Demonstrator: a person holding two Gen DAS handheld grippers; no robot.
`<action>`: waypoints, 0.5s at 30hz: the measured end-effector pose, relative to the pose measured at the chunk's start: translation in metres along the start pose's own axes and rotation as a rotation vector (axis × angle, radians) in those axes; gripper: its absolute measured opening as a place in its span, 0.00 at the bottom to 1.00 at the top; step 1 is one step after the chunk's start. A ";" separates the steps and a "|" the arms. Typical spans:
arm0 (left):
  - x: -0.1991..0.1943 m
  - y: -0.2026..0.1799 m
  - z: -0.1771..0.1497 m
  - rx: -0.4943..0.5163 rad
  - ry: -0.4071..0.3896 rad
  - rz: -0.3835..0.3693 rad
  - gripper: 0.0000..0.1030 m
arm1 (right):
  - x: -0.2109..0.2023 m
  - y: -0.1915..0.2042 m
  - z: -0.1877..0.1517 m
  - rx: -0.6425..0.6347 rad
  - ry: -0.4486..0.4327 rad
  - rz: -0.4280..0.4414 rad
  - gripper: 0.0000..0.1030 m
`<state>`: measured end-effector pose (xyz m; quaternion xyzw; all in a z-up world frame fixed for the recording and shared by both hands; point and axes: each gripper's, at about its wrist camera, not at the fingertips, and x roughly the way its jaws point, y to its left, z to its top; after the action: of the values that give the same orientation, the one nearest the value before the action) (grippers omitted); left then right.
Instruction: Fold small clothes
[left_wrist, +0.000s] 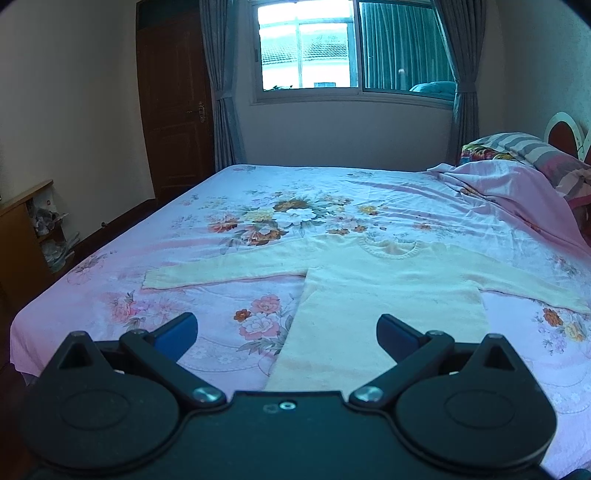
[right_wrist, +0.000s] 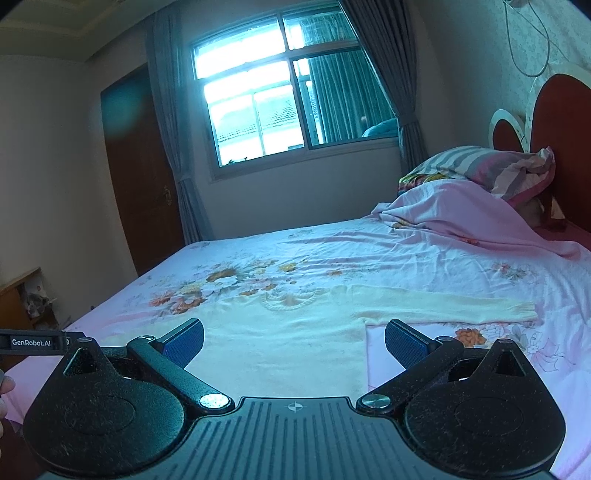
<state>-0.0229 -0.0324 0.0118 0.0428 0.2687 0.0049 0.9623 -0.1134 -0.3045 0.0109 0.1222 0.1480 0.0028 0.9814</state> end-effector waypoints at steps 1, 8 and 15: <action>0.000 -0.001 0.000 0.000 0.000 0.001 0.99 | 0.000 0.000 -0.001 0.002 0.000 0.002 1.00; -0.001 -0.001 0.001 0.002 -0.001 0.003 0.99 | 0.000 0.001 0.000 -0.002 0.000 -0.001 1.00; -0.001 -0.002 0.000 -0.003 -0.003 0.011 0.99 | 0.003 0.002 -0.002 -0.014 0.007 -0.001 1.00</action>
<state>-0.0237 -0.0340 0.0126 0.0430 0.2672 0.0106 0.9626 -0.1114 -0.3016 0.0092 0.1154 0.1515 0.0037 0.9817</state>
